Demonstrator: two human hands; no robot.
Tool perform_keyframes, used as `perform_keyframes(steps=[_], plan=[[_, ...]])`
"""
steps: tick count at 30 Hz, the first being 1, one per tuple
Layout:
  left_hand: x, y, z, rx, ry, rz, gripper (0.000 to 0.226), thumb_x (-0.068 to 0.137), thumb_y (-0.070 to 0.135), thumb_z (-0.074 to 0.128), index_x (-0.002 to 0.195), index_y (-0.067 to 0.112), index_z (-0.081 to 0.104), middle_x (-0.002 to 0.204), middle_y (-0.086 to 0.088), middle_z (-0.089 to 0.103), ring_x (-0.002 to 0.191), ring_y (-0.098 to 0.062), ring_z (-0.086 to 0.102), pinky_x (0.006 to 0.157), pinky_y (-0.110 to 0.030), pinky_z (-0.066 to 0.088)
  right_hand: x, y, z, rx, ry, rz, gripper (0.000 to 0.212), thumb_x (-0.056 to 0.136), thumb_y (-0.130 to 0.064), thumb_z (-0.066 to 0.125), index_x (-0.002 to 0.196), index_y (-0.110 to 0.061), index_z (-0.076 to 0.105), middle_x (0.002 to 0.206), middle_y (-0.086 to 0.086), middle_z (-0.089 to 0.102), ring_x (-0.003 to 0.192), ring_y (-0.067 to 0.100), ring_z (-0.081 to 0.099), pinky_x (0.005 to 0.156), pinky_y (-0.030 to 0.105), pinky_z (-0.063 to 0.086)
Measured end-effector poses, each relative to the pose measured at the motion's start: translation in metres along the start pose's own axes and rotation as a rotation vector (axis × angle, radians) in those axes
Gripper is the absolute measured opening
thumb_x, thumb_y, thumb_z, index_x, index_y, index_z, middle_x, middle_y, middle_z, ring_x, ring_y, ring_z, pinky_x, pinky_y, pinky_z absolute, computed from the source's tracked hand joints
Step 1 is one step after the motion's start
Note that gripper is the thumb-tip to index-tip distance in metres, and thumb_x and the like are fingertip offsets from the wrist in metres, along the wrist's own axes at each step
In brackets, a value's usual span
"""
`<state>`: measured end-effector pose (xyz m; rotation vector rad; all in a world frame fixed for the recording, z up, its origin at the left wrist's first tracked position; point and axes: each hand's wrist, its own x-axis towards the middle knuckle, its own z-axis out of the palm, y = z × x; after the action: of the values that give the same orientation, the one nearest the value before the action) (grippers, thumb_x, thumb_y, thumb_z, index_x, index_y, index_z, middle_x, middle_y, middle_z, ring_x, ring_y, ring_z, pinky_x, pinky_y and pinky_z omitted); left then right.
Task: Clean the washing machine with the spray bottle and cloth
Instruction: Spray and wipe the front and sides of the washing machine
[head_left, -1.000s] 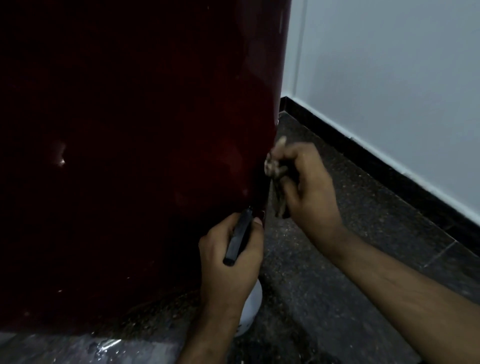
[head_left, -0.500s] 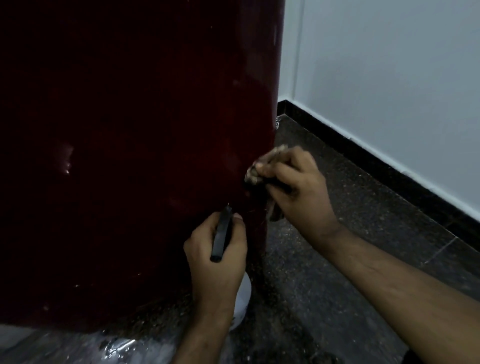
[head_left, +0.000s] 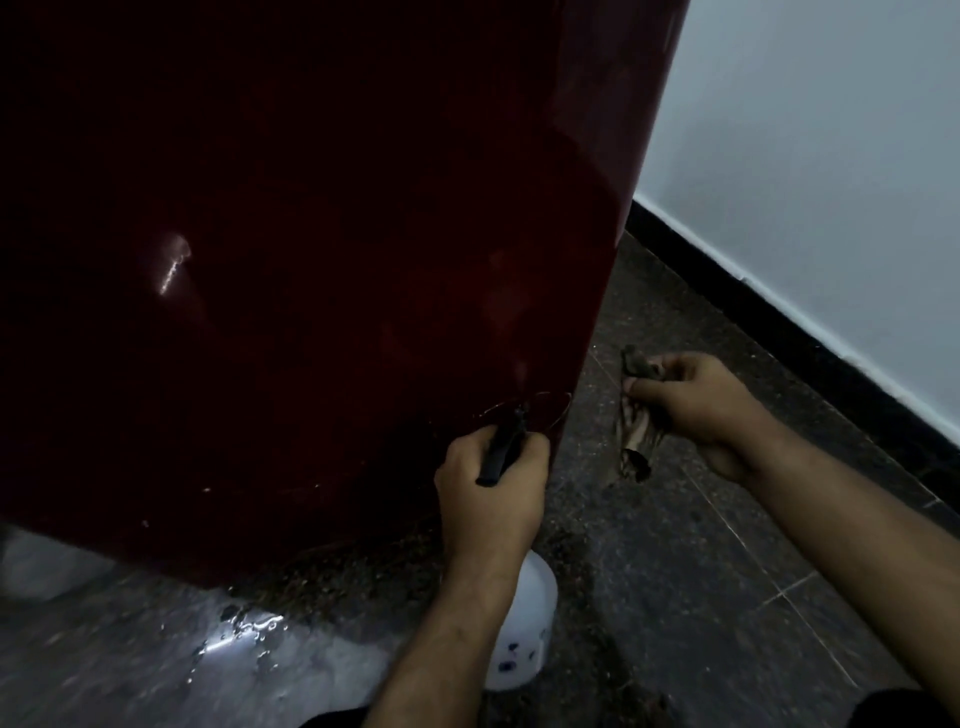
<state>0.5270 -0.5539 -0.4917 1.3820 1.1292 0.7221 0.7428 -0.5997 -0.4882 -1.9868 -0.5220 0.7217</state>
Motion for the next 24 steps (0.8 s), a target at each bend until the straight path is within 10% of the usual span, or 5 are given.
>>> perform_keyframes(steps=[6, 15, 24], plan=[[-0.002, -0.012, 0.009, -0.088, -0.047, -0.224, 0.018, 0.100, 0.020, 0.066, 0.096, 0.003, 0.070, 0.078, -0.008, 0.061, 0.071, -0.019, 0.058, 0.056, -0.027, 0.051, -0.002, -0.002, 0.024, 0.315, -0.091, 0.296, 0.010, 0.105, -0.008, 0.054, 0.112, -0.003, 0.058, 0.091, 0.012, 0.062, 0.078, 0.020, 0.060, 0.070, 0.032, 0.051], [-0.004, -0.014, 0.024, -0.158, 0.109, -0.187, 0.026, 0.096, 0.022, 0.073, 0.071, 0.018, 0.067, 0.057, 0.006, 0.056, 0.051, -0.007, 0.054, 0.050, -0.025, 0.055, -0.012, 0.003, 0.037, 0.042, -0.174, 0.238, 0.022, 0.109, -0.032, 0.043, 0.128, -0.026, 0.034, 0.108, 0.014, 0.068, 0.081, 0.031, 0.073, 0.050, 0.039, 0.060], [-0.003, -0.018, 0.018, -0.088, 0.094, -0.047, 0.021, 0.098, 0.020, 0.070, 0.077, 0.025, 0.070, 0.071, -0.001, 0.068, 0.060, -0.005, 0.060, 0.064, -0.039, 0.056, -0.005, 0.014, 0.063, -0.153, -0.006, -0.116, 0.027, 0.100, -0.021, 0.057, 0.114, -0.023, 0.035, 0.106, 0.009, 0.067, 0.084, 0.027, 0.072, 0.069, 0.049, 0.064]])
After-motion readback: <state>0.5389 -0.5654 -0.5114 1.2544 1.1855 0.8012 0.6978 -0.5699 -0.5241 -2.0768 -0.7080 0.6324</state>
